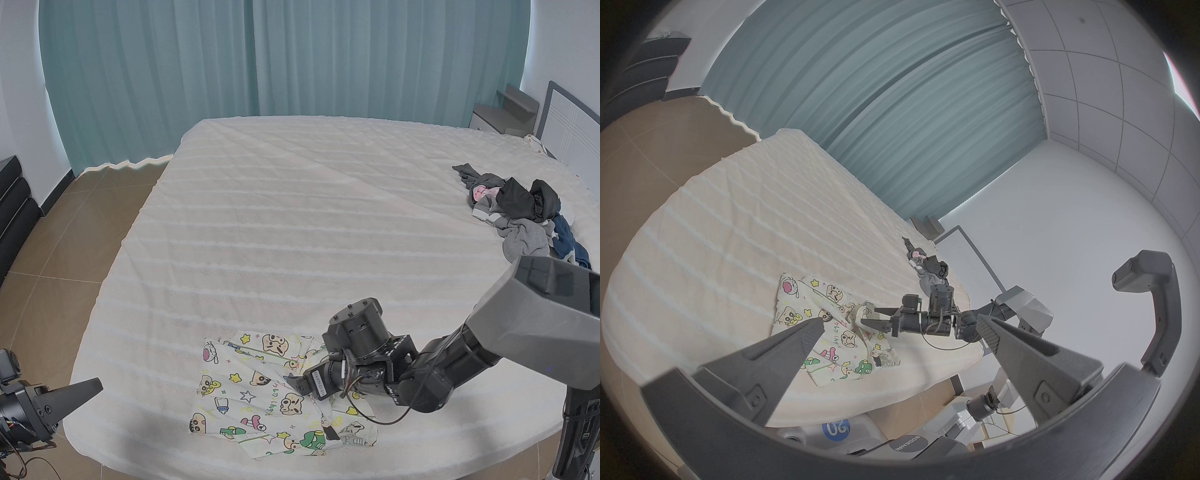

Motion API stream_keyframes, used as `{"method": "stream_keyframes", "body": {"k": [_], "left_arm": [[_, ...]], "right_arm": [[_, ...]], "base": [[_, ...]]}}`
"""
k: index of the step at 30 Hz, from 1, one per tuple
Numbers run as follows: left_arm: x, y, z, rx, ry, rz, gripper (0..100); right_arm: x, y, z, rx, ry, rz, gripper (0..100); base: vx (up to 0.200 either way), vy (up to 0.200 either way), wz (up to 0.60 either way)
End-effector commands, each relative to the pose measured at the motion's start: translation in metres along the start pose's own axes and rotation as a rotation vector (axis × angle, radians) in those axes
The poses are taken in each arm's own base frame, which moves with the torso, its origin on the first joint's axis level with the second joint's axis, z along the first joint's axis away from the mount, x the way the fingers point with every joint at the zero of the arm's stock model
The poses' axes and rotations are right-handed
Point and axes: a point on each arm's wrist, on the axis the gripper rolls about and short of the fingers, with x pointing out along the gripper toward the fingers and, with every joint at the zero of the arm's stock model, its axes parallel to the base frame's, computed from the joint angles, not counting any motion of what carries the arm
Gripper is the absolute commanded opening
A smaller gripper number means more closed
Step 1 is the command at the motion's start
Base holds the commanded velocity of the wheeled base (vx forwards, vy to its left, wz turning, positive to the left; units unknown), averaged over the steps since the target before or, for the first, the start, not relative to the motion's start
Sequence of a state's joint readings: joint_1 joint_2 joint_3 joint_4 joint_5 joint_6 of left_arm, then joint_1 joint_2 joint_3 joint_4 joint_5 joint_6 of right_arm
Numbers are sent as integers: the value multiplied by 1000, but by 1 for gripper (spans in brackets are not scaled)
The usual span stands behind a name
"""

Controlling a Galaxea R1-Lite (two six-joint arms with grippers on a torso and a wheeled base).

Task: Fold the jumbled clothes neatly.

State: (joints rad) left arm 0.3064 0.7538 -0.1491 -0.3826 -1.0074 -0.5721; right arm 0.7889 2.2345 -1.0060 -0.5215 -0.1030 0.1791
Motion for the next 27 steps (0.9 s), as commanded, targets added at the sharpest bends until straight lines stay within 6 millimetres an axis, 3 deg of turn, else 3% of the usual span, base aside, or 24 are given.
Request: {"method": "stream_keyframes", "body": {"k": [1, 6, 14, 20, 21, 26, 27], "left_arm": [[1, 1, 0, -8, 4, 3, 100], [1, 2, 0, -12, 6, 4, 100], [1, 2, 1, -11, 5, 5, 100], [1, 2, 1, -11, 6, 4, 100], [1, 2, 1, -11, 6, 4, 100], [1, 2, 1, -11, 6, 4, 100], [1, 2, 1, -9, 5, 3, 100]], "right_arm": [[26, 10, -9, -30, 34, -28, 100], [28, 3, -14, -81, 57, -47, 100], [35, -11, -18, -152, 54, -227, 100], [31, -25, -12, -126, 34, -322, 100], [22, -36, -14, -115, 44, -359, 100], [13, -48, -14, -96, 52, -384, 100], [9, -59, -17, -77, 66, -411, 100]], "base": [[0, 0, 0], [0, 0, 0], [0, 0, 0], [0, 0, 0], [0, 0, 0], [0, 0, 0], [0, 0, 0]]}}
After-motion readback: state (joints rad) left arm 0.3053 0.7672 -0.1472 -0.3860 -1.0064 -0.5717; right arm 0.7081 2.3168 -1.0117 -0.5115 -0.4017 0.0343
